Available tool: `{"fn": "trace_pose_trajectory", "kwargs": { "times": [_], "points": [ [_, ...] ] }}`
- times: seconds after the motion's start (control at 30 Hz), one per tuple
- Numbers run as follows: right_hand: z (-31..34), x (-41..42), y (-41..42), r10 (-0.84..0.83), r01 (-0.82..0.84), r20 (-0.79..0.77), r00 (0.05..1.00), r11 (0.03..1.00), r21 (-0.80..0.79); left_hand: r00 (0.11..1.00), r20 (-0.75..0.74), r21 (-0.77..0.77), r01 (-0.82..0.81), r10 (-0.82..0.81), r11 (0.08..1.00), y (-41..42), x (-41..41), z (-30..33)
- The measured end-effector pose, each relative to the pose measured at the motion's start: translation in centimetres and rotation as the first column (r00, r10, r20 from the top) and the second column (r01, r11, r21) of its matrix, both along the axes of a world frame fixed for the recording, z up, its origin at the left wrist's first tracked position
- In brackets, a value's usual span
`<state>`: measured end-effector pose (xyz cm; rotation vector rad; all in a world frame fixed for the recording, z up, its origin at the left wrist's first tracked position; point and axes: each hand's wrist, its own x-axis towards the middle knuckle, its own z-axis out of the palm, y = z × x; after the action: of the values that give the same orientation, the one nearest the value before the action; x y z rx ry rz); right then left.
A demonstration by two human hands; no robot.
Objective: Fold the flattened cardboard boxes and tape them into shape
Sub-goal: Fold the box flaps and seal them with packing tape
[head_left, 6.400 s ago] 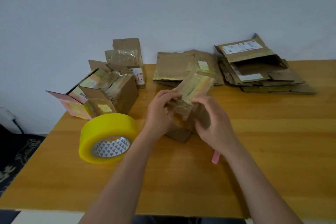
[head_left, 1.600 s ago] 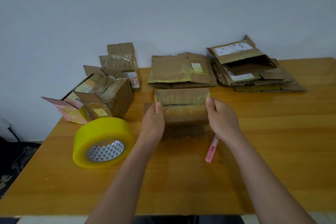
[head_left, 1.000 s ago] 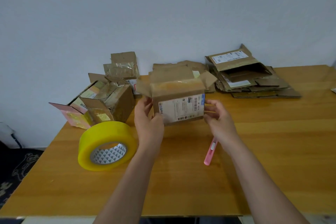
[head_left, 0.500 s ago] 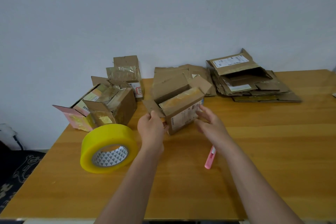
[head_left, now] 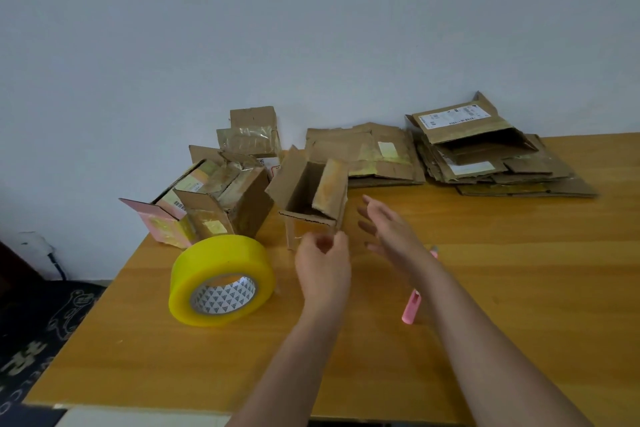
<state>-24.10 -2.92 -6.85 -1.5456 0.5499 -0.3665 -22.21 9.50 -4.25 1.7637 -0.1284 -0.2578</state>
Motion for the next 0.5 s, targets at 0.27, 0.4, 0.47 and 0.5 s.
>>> {"fn": "trace_pose_trajectory", "kwargs": {
  "times": [0.27,0.4,0.47,0.5],
  "points": [
    [-1.2,-4.3,-3.8,-0.266,0.26,-0.021,0.964,0.953,-0.153,0.896,0.119,0.287,0.381,-0.427,0.879,-5.7,1.6,-0.6],
    [-1.2,-6.3,-5.6,-0.334,0.327,-0.016,0.942,0.929,-0.173,0.945,0.12,0.361,0.242,-0.303,0.901,-6.0,4.7,-1.5],
    [-1.3,-6.5,-6.2,-0.356,0.348,-0.018,0.934,0.921,-0.177,0.946,0.125,0.434,0.22,-0.3,0.874,-5.9,5.8,-1.6],
    [-1.4,-6.5,-6.4,-0.362,0.353,-0.018,0.932,0.918,-0.183,0.943,0.125,0.454,0.222,-0.308,0.863,-5.9,6.4,-1.7]
  ]
}}
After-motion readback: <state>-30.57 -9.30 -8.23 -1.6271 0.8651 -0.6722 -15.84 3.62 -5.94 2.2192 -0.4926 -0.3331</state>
